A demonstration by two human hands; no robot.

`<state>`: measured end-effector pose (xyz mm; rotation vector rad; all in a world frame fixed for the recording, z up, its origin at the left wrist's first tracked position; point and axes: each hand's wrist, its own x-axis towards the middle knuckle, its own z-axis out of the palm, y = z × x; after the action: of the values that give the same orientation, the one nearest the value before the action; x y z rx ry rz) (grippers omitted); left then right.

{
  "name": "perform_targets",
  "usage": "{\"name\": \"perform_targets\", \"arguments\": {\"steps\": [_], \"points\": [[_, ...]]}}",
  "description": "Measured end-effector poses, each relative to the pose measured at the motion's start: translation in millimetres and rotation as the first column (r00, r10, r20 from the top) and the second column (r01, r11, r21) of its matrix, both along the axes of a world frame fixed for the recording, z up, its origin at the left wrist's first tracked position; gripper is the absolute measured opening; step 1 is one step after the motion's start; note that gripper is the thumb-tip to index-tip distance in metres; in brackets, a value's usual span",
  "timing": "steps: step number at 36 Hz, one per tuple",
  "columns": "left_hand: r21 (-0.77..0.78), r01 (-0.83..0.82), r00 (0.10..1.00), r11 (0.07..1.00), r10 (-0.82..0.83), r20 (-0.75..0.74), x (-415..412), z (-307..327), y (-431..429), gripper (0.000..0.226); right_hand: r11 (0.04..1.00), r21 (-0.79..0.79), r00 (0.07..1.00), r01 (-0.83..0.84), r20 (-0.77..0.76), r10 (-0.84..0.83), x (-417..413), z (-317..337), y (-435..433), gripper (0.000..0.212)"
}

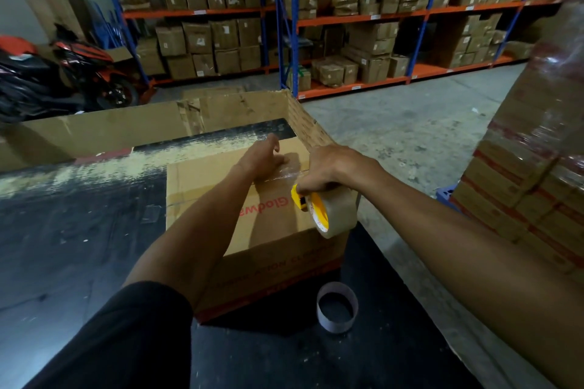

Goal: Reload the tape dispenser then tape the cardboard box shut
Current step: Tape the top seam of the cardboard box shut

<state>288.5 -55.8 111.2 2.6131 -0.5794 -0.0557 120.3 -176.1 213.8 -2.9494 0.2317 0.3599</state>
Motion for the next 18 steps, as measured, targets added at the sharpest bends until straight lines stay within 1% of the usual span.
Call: {"name": "perform_targets", "arguments": {"steps": [2, 3, 4, 5, 7, 8, 10, 12, 13, 18], "points": [[-0.131, -0.038, 0.998, 0.991, 0.043, 0.040, -2, -2, 2, 0.029, 1.000, 0.009, 1.000, 0.006, 0.003, -0.006, 0, -1, 0, 0.044], [-0.198, -0.031, 0.995, 0.980, 0.048, 0.082, -7, -1, 3, 0.025, 1.000, 0.012, 1.000, 0.008, 0.005, -0.008, -1, -1, -1, 0.045], [-0.241, 0.012, 0.990, 0.970, 0.023, 0.140, -9, -2, 4, 0.020, 1.000, 0.013, 1.000, 0.010, 0.008, -0.010, -1, -2, -1, 0.045], [-0.239, 0.083, 0.978, 0.968, -0.034, 0.204, -15, -3, 6, 0.017, 1.000, 0.012, 1.000, 0.008, 0.009, -0.009, -1, -2, -1, 0.046], [-0.137, 0.266, 0.935, 0.954, -0.220, 0.279, -24, -10, 11, 0.023, 1.000, 0.011, 1.000, 0.004, 0.000, -0.004, -1, -2, -1, 0.045], [-0.059, 0.343, 0.909, 0.937, -0.315, 0.273, -28, -16, 14, 0.029, 1.000, 0.013, 1.000, 0.002, -0.011, -0.002, -1, -1, -1, 0.043], [0.111, 0.414, 0.882, 0.904, -0.428, 0.199, -33, -30, 21, 0.044, 1.000, 0.014, 0.999, -0.003, -0.033, 0.003, 0, 2, -1, 0.038], [0.256, 0.366, 0.907, 0.895, -0.405, 0.118, -39, -36, 25, 0.051, 1.000, 0.001, 0.999, -0.006, -0.046, 0.006, 2, 3, 1, 0.037], [0.298, 0.338, 0.919, 0.893, -0.381, 0.098, -42, -34, 25, 0.052, 1.000, -0.009, 0.999, -0.005, -0.048, 0.005, 2, 3, 2, 0.038], [0.415, 0.304, 0.942, 0.857, -0.335, 0.001, -49, -26, 18, 0.059, 0.999, -0.035, 0.998, -0.023, -0.055, 0.021, -1, 3, 2, 0.042]]}}
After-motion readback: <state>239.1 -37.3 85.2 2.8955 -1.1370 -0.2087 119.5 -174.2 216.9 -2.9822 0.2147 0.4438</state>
